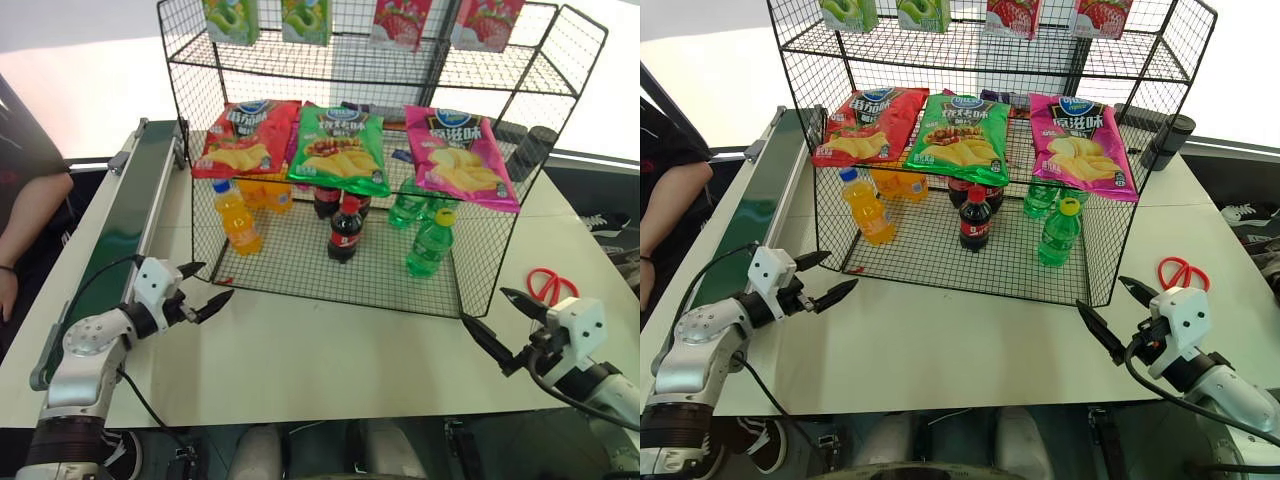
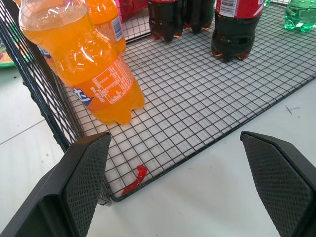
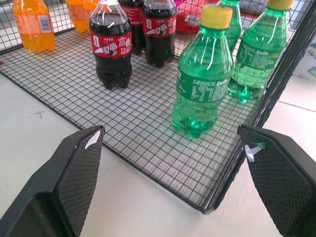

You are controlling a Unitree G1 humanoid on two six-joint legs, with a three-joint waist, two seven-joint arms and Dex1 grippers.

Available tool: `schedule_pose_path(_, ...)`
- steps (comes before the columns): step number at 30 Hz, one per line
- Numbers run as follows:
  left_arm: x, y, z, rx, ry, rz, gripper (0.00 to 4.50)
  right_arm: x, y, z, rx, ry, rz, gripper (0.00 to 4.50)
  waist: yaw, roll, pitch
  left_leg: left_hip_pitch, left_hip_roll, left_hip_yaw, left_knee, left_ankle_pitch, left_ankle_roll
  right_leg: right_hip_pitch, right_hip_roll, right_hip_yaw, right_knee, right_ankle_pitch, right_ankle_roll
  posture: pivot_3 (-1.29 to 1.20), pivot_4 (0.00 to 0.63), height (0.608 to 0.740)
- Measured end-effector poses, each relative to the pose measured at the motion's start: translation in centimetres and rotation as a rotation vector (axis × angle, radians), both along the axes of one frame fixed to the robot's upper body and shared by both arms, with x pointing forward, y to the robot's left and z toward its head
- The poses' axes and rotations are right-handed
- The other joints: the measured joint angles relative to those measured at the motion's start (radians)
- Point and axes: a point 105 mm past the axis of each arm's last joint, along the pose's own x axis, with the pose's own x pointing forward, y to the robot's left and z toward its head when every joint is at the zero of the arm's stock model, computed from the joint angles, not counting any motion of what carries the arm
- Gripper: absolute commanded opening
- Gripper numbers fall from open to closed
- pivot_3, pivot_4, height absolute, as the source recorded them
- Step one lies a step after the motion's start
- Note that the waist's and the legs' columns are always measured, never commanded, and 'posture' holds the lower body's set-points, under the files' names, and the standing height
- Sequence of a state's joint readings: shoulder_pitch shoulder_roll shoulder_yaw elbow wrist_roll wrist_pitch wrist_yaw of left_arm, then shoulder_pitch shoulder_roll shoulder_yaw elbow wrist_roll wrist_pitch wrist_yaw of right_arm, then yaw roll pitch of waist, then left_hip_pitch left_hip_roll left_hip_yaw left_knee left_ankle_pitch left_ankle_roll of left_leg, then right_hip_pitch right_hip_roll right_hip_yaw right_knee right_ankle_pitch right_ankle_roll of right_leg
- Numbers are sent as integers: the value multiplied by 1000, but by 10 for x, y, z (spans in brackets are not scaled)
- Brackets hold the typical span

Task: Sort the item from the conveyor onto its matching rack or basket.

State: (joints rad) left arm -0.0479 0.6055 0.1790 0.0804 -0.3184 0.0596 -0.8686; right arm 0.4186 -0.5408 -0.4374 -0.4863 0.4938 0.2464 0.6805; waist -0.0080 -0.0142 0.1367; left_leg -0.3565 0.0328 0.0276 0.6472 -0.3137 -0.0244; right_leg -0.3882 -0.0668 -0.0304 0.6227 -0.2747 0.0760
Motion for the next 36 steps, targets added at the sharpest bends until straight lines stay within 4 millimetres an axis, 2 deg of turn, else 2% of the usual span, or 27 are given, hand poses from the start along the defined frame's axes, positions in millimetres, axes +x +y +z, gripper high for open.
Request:
schedule_pose_path(14,0,2,1,4,-1,19,4500,2,0,1,-8,4,3,4488,0,0,0,0,0,0,0,0,0,0,-1,0,0,0,0,0,150,740)
schedule_pose_path(29,-12,13,6,26,-8,75,4500,10,-6,2,-45,-15,-2,4488,1,0,0,0,-1,0,-1,0,0,-1,-4,0,0,-2,-3,0,150,740)
schedule_pose_path(36,-11,13,7,22,-10,85,4500,13,1,-2,-30,-5,33,4488,0,0,0,0,-1,1,-1,0,0,-1,-5,0,0,-2,-3,0,150,740)
